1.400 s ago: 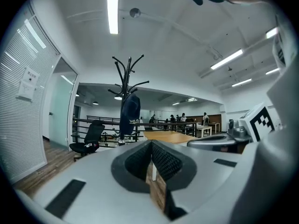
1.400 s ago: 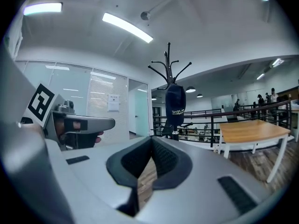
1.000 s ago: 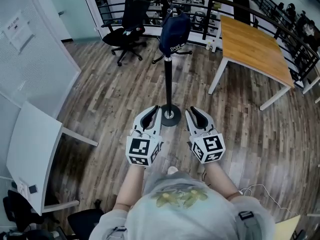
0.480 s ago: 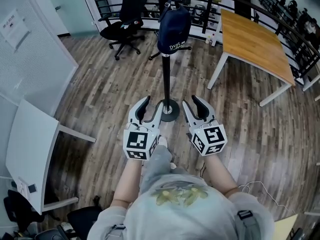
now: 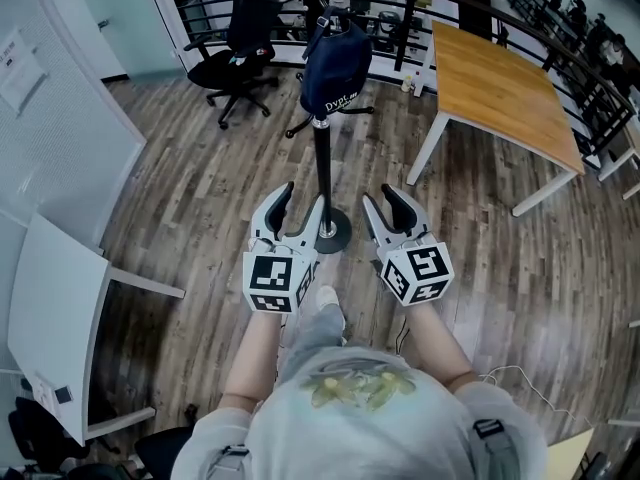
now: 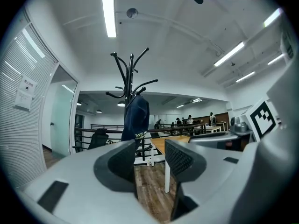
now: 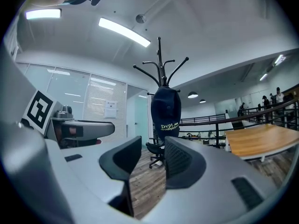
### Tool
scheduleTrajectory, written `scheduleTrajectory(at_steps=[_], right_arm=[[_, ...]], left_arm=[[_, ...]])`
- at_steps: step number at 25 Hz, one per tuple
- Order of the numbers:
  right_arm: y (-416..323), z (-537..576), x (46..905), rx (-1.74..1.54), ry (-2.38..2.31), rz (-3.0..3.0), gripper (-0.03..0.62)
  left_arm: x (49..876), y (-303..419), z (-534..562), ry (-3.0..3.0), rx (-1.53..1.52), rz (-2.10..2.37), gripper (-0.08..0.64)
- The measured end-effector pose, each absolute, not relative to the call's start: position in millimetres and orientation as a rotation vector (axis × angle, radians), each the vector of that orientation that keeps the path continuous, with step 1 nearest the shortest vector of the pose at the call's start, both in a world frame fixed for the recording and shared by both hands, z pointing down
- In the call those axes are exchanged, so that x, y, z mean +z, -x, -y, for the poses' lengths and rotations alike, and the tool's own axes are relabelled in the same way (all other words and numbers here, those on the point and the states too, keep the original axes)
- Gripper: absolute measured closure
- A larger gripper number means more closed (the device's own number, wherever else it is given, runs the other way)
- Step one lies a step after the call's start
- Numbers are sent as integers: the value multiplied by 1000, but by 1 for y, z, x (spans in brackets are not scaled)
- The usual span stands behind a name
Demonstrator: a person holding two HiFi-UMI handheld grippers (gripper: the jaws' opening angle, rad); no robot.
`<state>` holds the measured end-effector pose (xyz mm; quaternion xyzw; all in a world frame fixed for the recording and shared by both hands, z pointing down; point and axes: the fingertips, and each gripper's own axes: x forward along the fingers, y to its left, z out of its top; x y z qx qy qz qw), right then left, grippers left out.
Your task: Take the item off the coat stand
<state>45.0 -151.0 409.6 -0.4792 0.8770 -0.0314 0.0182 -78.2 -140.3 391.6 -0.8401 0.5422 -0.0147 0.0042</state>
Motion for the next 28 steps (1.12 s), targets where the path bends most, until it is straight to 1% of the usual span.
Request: scheduleTrajectory(at_steps=[22,28], right_arm=[[-37,268,401,-107,1446,-2717,448],[-37,294,393,-103,1426,-2724,419]], left_arm=[[385,77,252,2614,-103,-1727,345],[379,74,274,2583,-82,-1746,345]])
